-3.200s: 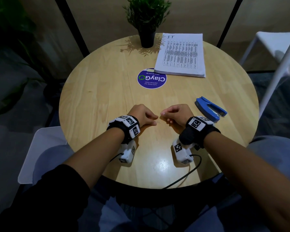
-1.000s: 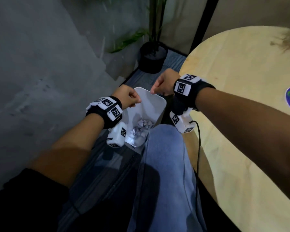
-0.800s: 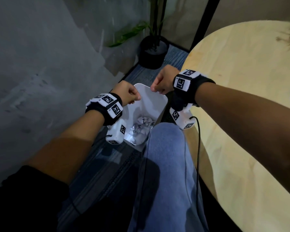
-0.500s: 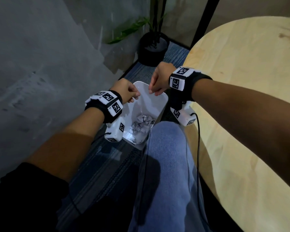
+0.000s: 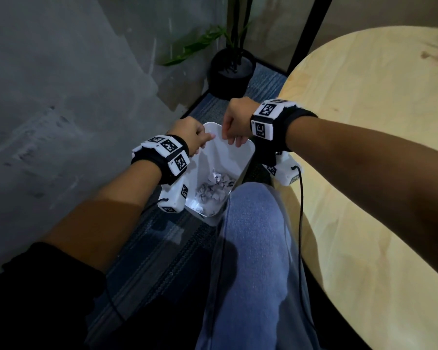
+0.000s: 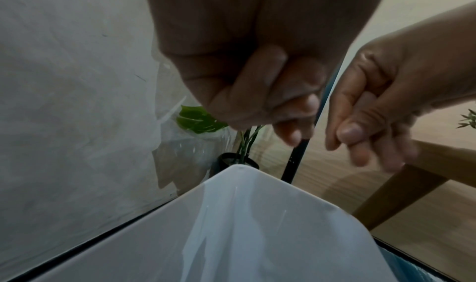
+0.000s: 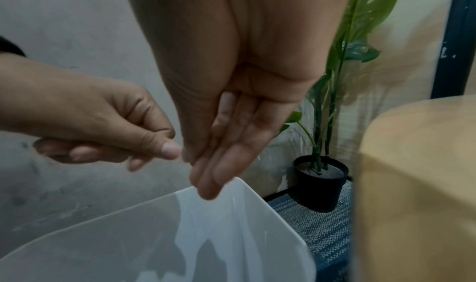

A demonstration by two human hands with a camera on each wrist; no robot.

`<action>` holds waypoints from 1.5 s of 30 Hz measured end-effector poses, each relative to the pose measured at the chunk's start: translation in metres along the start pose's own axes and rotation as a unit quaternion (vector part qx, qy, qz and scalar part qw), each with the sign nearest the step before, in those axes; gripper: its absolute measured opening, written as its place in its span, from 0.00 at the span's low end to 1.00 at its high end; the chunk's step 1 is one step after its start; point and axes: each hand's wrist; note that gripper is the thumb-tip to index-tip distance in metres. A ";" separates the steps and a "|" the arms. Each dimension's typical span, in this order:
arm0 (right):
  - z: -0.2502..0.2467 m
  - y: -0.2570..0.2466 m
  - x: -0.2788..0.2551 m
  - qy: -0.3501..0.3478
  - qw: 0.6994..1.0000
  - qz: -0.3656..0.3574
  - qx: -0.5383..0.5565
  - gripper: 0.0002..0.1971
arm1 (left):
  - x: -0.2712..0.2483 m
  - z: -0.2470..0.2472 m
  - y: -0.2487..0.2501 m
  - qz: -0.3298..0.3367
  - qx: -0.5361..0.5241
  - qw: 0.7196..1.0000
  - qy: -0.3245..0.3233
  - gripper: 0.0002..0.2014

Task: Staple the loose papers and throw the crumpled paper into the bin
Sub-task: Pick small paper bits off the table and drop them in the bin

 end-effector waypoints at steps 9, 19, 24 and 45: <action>0.000 0.006 -0.003 0.064 0.997 0.006 -0.033 0.17 | -0.005 -0.004 0.006 -0.026 0.011 0.999 -0.016 0.13; 0.001 0.035 -0.051 0.086 0.990 -0.025 -0.113 0.28 | -0.010 -0.019 0.041 0.064 0.125 0.987 -0.075 0.37; -0.005 0.069 -0.108 0.120 0.991 -0.009 -0.060 0.26 | -0.020 -0.023 0.092 0.101 0.145 0.982 -0.068 0.27; 0.060 0.326 -0.305 0.131 0.905 0.404 0.040 0.28 | -0.052 0.174 0.310 0.320 0.225 0.869 -0.303 0.21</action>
Point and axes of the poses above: each hand's wrist, its own x-axis towards the middle knuckle, its own z-axis out of the palm, y = z × x, and after that the axes turned 14 degrees about z, right-handed
